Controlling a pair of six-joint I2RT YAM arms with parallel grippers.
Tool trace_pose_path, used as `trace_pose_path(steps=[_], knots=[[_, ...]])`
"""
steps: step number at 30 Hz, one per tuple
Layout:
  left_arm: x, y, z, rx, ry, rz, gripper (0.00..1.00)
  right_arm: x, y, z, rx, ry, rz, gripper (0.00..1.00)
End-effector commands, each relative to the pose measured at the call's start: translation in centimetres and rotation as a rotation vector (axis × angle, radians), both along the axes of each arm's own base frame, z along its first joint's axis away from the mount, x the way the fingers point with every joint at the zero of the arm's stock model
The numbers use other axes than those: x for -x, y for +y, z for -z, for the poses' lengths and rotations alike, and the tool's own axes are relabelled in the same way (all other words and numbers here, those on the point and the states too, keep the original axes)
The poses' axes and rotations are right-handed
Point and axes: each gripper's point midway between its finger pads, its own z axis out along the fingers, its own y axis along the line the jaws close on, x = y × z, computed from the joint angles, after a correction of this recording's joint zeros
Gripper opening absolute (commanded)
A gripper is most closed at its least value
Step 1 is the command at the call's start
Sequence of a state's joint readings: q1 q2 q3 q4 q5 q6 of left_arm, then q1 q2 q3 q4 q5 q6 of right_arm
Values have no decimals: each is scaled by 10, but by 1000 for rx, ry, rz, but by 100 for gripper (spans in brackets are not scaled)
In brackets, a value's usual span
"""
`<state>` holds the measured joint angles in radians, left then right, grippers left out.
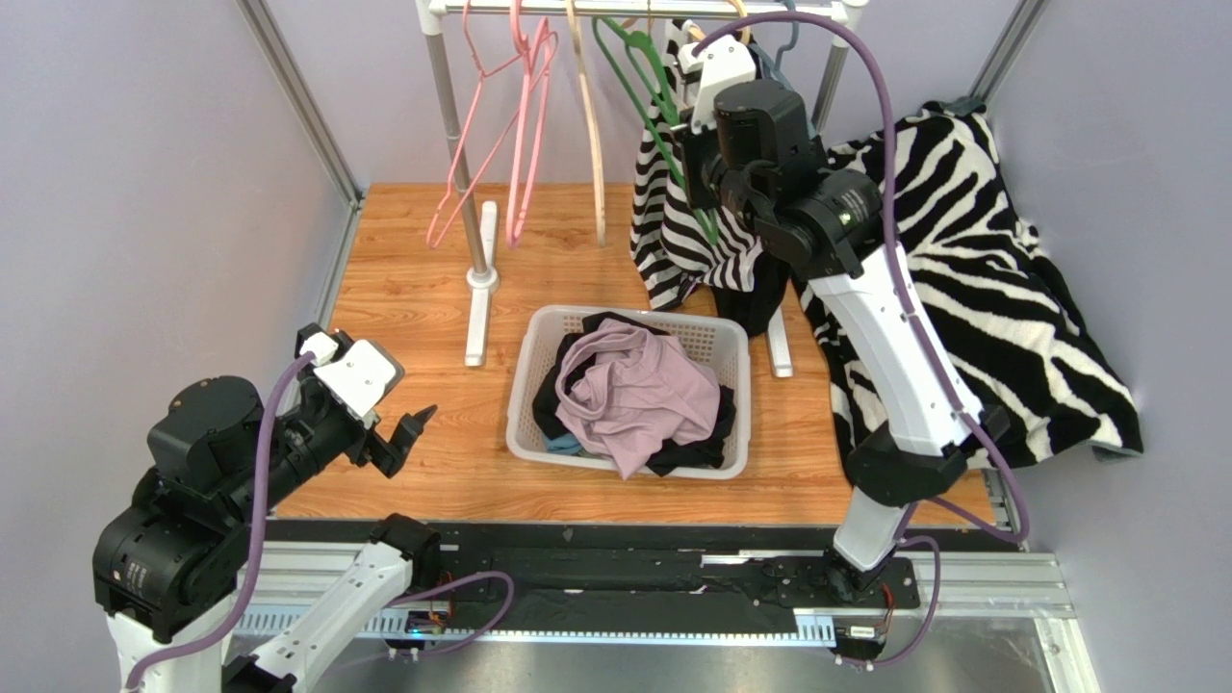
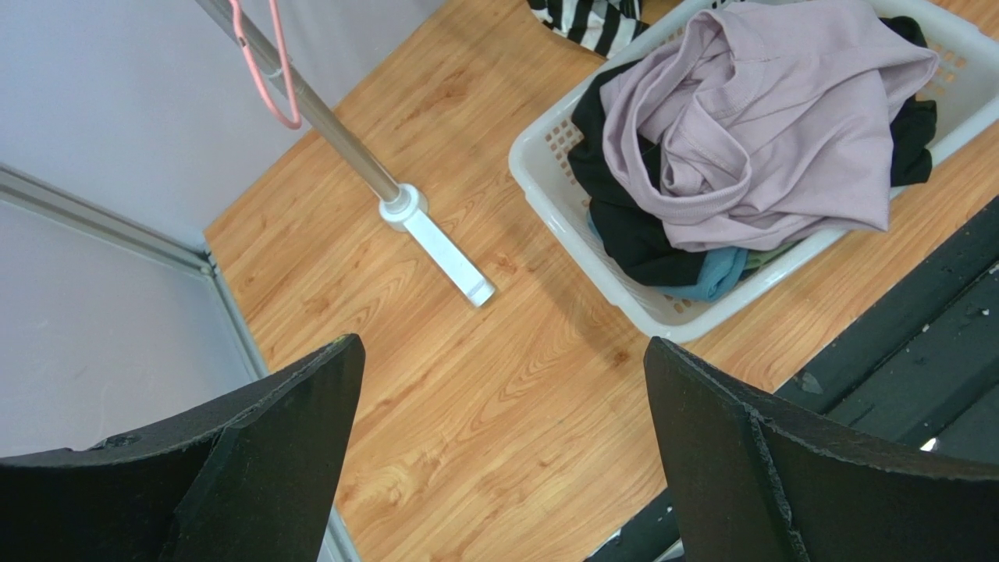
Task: Remove the tank top from the hanger
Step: Place the hanger at the clothesline.
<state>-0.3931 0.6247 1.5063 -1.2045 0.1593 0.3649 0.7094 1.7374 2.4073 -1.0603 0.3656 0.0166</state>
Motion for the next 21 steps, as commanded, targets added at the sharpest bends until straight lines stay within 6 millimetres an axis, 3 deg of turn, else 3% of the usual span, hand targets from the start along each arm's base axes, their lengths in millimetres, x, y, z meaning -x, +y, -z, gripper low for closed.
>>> trace_pose_path(steps=[1,15,21], knots=[[0,0,-2,-5,-13,6,98,-21,18,-23,-63,-88,-11,0],[2,-3,1,3,-2,22,98,-48,34,0,-60,-61,-3,0],[4,-3,3,5,-1,24,98,-53,50,13,-97,-22,-30,0]])
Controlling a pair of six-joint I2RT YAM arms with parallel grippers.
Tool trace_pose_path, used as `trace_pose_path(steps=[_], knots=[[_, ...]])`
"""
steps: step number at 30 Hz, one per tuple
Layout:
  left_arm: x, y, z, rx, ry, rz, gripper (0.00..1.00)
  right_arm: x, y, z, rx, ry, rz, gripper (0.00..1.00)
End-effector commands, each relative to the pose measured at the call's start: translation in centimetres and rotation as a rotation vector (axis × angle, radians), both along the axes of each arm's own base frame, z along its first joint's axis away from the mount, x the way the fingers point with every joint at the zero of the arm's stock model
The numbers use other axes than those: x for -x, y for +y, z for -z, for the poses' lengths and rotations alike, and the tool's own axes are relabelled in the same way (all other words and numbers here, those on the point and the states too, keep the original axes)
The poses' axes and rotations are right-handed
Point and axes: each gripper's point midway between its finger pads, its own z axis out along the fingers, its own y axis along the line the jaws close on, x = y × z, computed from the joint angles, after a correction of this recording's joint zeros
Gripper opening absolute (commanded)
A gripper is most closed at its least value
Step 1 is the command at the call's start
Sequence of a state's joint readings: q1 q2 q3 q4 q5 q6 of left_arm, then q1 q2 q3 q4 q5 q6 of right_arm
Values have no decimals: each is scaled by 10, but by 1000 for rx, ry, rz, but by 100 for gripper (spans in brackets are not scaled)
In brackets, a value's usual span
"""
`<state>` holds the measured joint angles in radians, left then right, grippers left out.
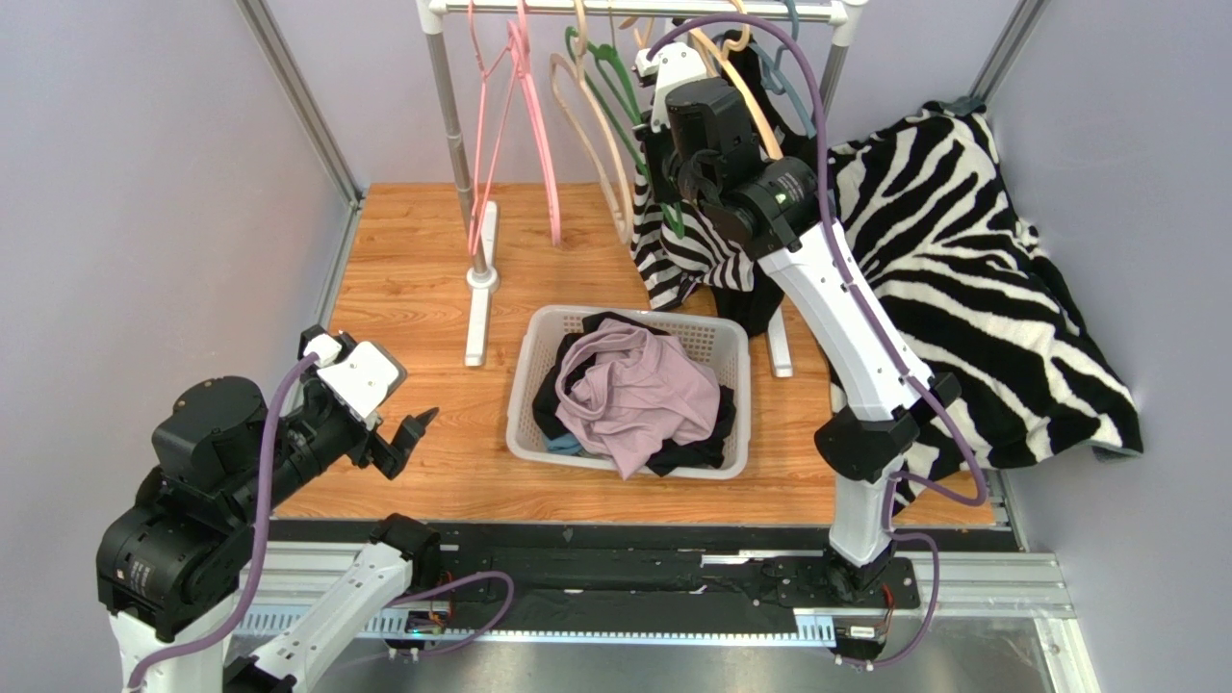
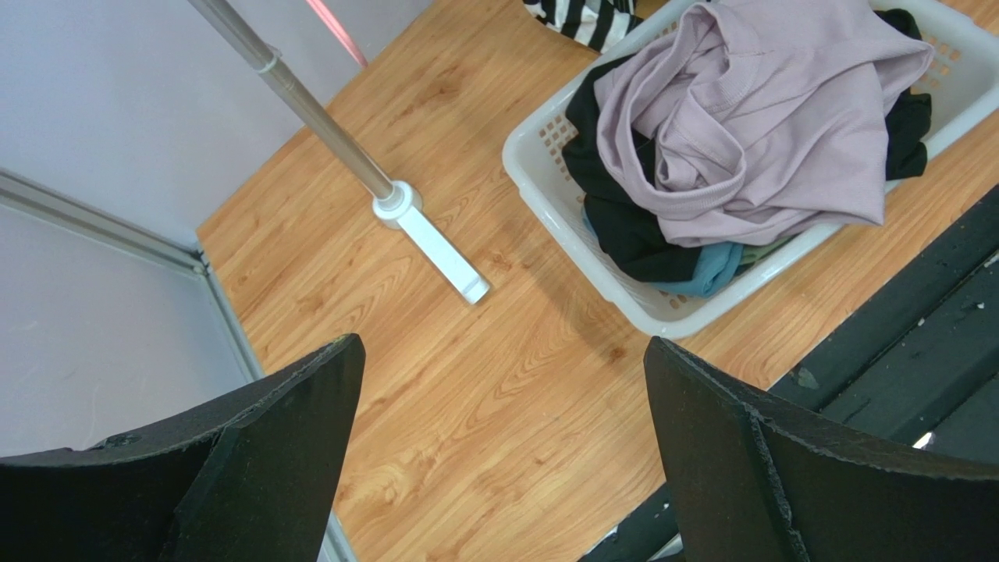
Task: Remove the tank top from the hanger
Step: Place the hanger at the clothesline.
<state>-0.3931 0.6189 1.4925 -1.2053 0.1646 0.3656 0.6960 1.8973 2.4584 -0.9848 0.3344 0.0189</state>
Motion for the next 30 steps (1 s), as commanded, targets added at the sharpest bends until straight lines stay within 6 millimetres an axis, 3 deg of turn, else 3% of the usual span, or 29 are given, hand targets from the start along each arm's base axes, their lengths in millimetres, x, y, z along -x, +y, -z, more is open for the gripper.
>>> trace_pose_path(steps=[1,9,16,20,23,27,30], knots=[[3,-2,0,8,-6,18,98,-9,15,-21,-117,-49,-18,0],[4,-3,-3,8,-11,22,98,-13,30,-9,-158,-12,-34,0],[2,-3,-2,10,-6,21,98,0,30,-11,-137,-8,-67,1],[2,-1,-2,4,-10,14,98,15,2,-23,-85,-43,-38,44],[3,-3,-2,3,-5,22,97,23,-17,-32,-74,-65,-17,61],[3,-4,0,2,4,27,97,39,-49,-60,-123,-102,-24,66],[3,-4,-2,3,1,32,97,41,-77,-65,-125,-109,17,66]])
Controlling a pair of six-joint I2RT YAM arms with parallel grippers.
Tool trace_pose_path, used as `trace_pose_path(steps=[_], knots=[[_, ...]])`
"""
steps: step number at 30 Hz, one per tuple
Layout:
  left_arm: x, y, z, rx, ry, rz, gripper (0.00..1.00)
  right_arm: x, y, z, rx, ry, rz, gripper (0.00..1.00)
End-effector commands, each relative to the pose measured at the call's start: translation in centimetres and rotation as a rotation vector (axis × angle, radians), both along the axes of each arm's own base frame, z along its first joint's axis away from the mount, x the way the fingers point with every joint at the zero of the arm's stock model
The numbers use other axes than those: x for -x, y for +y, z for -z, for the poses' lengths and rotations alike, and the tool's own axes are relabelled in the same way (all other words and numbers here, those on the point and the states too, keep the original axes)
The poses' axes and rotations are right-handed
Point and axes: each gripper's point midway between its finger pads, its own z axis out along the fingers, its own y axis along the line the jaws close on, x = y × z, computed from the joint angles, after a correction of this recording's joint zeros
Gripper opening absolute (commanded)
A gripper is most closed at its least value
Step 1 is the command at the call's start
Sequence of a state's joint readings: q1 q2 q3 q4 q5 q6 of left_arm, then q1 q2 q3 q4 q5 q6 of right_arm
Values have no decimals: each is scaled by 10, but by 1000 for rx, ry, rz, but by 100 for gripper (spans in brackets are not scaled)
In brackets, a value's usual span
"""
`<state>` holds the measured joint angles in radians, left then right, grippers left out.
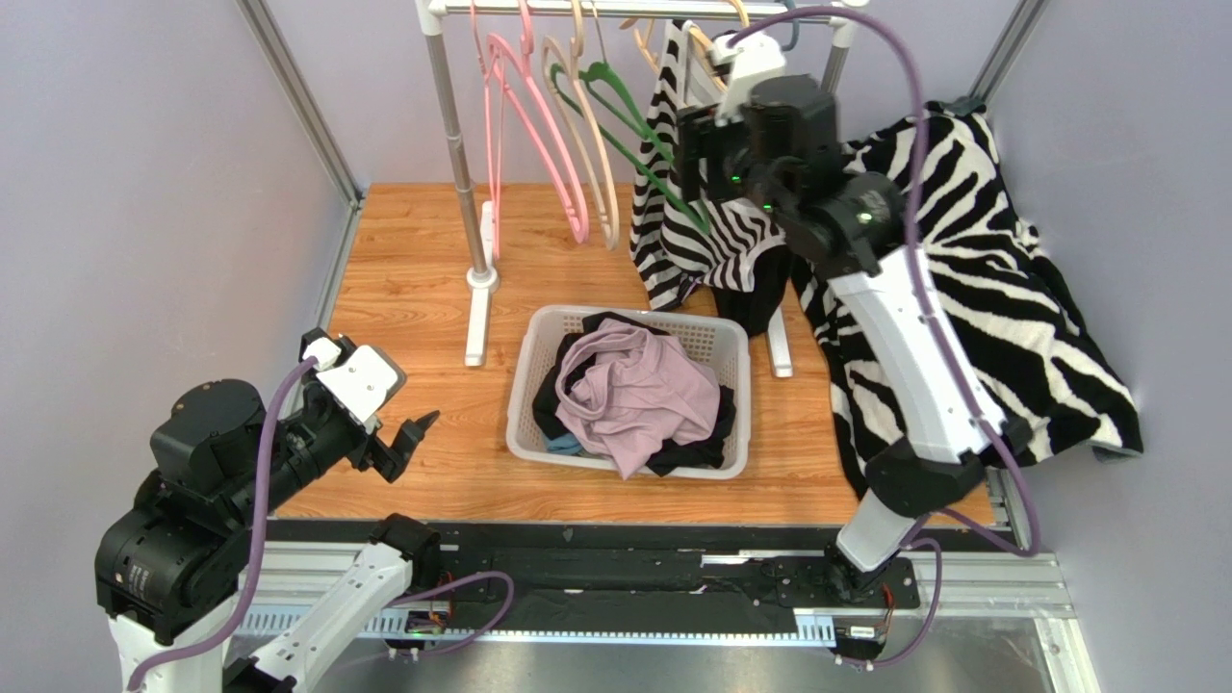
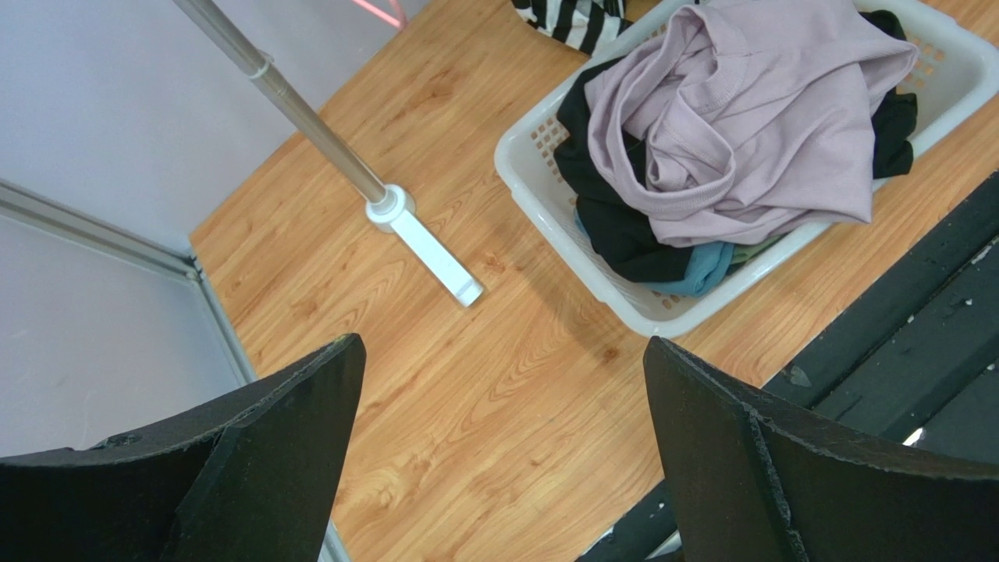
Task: Remove the tank top from the hanger
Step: Place the hanger at the clothesline, then pick up the hanger from the clothesline.
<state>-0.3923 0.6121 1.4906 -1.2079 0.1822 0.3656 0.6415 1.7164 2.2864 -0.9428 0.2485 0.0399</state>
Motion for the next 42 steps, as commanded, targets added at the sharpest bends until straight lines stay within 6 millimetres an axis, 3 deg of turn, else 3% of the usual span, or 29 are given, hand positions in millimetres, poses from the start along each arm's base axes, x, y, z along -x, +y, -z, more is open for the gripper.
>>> trace_pose_path(steps=[1,2,5,8,15,23,28,31,38,42], knots=[[1,-2,-3,-2,-2,16,97,14,-51,-43,-60,-91,50,64],[1,-2,-4,-3,-1,18,97,10,-67,-44,-68,-89,81,64],[1,-3,-3,-4,3,25,97,6,-85,-42,-119,-70,94,58],[1,-4,-2,-4,10,27,97,3,-82,-34,-168,-32,58,51],[0,-5,-2,-7,11,31,97,-1,-76,-11,-173,21,24,50],[-1,-7,0,-3,21,37,97,0,-88,-11,-144,-2,60,56],[0,-8,1,-2,26,41,97,12,-93,-31,-150,-65,52,61],[0,-8,1,0,25,44,97,10,-103,-35,-129,-86,98,64],[2,-9,0,1,25,48,97,1,-117,-24,-88,-80,162,70],[1,-9,-1,3,26,51,97,-5,-116,-18,-84,-68,156,74]])
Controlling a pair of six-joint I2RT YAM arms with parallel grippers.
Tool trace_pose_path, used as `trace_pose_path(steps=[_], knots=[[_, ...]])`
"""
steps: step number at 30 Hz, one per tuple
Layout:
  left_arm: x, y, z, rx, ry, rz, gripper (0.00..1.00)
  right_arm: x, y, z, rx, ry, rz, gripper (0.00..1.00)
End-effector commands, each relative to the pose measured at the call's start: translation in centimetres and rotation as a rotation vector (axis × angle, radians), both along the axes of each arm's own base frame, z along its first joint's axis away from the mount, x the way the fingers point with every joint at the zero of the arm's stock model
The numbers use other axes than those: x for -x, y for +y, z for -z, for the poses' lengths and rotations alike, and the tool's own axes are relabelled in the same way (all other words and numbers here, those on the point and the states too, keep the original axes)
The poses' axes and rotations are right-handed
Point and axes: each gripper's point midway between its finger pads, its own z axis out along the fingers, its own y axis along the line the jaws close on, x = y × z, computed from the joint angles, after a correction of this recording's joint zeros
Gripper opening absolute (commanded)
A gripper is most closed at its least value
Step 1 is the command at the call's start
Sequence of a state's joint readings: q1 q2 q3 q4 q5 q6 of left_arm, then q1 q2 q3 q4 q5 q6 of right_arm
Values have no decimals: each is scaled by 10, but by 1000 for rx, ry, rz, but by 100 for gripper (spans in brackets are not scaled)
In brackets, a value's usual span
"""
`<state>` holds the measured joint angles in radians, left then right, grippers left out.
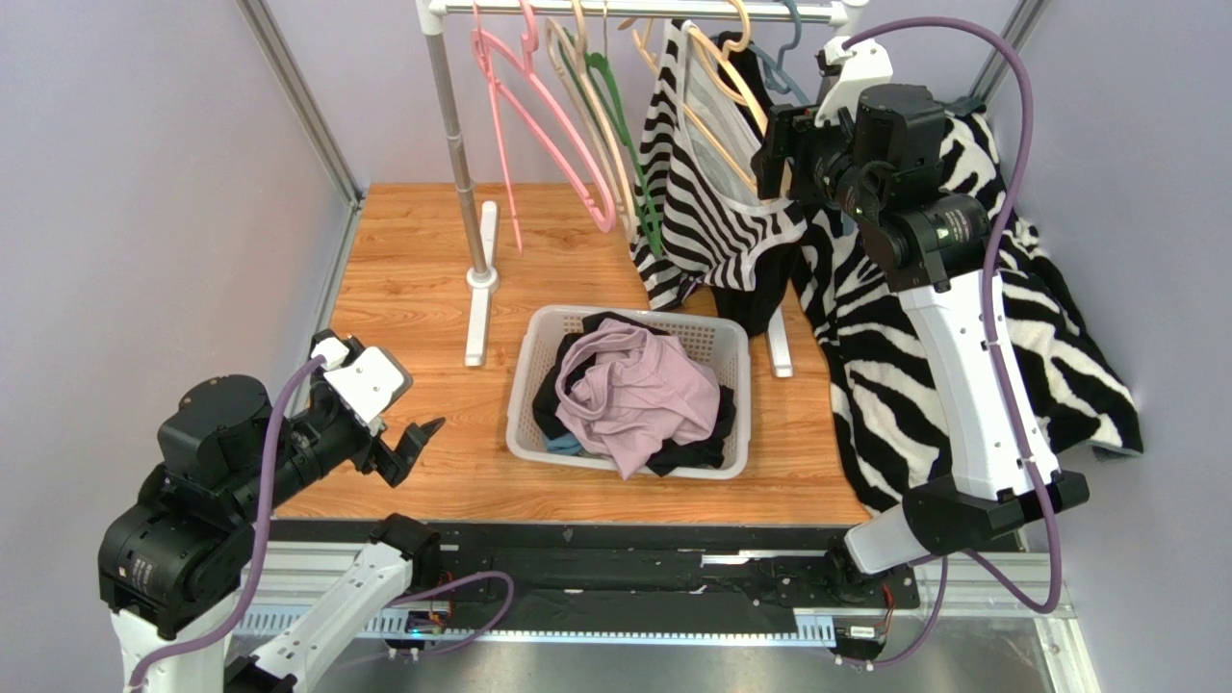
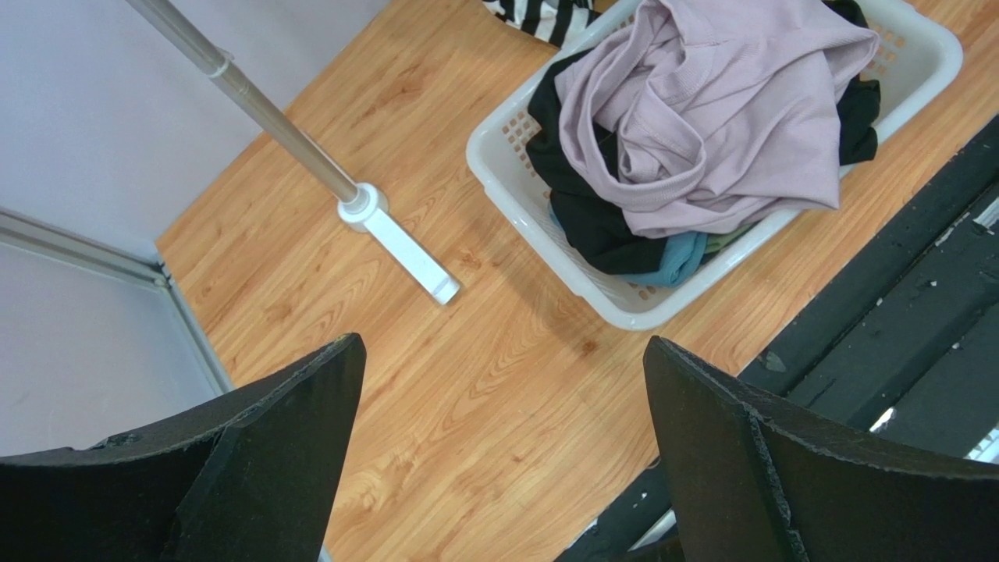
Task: Remove the tank top from the hanger
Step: Pick up the hanger from the clothesline.
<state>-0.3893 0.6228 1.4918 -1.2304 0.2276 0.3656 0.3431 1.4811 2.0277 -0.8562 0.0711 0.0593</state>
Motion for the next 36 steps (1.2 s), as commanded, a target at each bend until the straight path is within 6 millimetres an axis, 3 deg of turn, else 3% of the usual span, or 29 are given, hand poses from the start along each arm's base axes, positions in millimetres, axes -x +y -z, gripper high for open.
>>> trace_pose_path(steps=[1,11,19,23,27,30,36], knots=[[-3,-3,-6,5,-7,13,97,-8,-7,-5,14,-35,29,75],[-2,-3,-7,5,-13,12,97,-19,3,29,11,29,6,75],[-2,-4,-7,7,-10,17,97,-10,14,52,-1,52,-28,59],[-2,-5,-8,14,-9,19,97,-7,24,46,0,27,-41,46],[-1,-4,-8,13,-10,17,97,-10,31,36,1,3,-30,12],[0,-3,-8,11,-13,14,97,-10,34,26,-14,-19,-27,0],[1,-2,-7,11,-15,11,97,-8,42,7,-39,-94,-19,0]])
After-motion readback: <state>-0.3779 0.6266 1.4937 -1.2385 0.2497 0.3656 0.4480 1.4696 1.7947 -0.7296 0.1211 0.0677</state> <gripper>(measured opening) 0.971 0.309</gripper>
